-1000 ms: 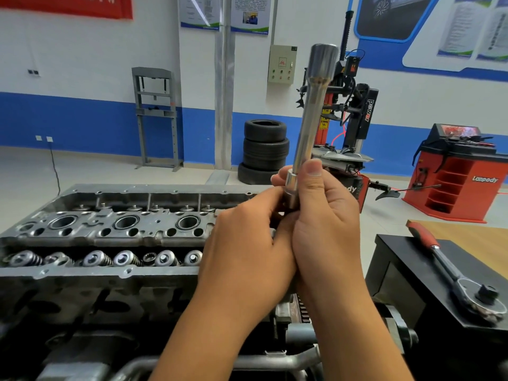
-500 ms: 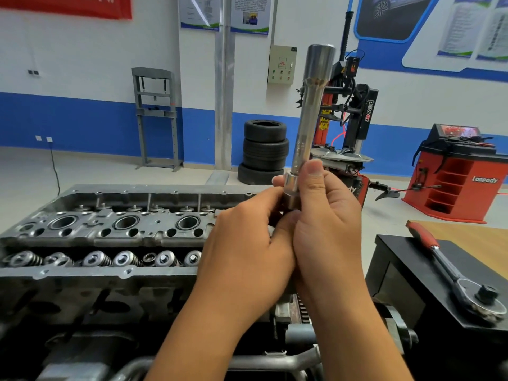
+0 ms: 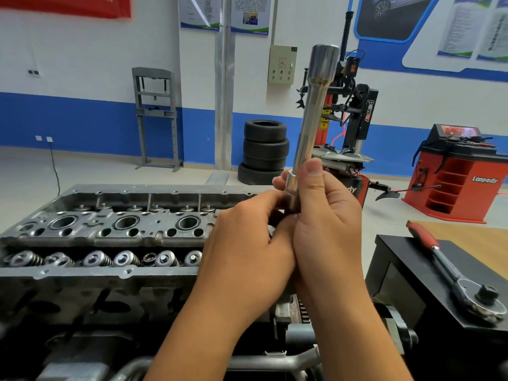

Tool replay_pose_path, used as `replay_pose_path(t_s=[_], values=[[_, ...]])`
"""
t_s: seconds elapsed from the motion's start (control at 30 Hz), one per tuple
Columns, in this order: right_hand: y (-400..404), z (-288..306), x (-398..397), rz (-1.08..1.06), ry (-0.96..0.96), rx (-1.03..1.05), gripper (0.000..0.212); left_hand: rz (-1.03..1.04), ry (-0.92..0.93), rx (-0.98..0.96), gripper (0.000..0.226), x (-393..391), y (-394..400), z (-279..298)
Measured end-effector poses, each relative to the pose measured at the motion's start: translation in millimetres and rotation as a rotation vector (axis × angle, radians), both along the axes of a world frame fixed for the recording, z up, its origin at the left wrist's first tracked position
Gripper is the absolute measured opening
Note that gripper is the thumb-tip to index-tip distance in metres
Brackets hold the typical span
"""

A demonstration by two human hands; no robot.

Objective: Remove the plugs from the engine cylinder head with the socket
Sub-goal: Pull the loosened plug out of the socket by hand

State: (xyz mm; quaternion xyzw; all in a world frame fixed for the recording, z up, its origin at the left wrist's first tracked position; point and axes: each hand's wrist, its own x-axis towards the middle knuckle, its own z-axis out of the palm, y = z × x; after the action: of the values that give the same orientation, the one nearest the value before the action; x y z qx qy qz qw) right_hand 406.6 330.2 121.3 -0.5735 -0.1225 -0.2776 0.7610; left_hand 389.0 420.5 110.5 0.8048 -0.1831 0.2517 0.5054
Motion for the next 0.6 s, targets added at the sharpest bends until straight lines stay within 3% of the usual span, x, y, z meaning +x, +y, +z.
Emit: replay_pose_path(t_s=[0.1,0.2,0.33,0.47,0.6], values=[[0.0,-0.1,0.3,0.008,0.003,0.014,0.047,-0.008,0.002,-0.014,0.024,0.5,0.3,0.5],[0.1,0.9,-1.6,0.041,0.0,0.053,0.033,0.065,-0.008,-0.021,0.02,1.0,-1.0,-2.8],[-0.8,0.0,-1.7,0.032,-0.012,0.022,0.031,0.137,-0.011,-0.002,0.019,0.8,-1.6,-3.4],[-0.8,-0.8,-0.4,-0.017,-0.022,-0.033,0.05,0.033,0.04,-0.011,0.026,0.5,-0.9,1.0],[-1.2,-0.4,-1.5,0.018,-0.023,0.008,0.038,0.045,0.045,0.001,0.027,-0.5,-0.4,2.5]])
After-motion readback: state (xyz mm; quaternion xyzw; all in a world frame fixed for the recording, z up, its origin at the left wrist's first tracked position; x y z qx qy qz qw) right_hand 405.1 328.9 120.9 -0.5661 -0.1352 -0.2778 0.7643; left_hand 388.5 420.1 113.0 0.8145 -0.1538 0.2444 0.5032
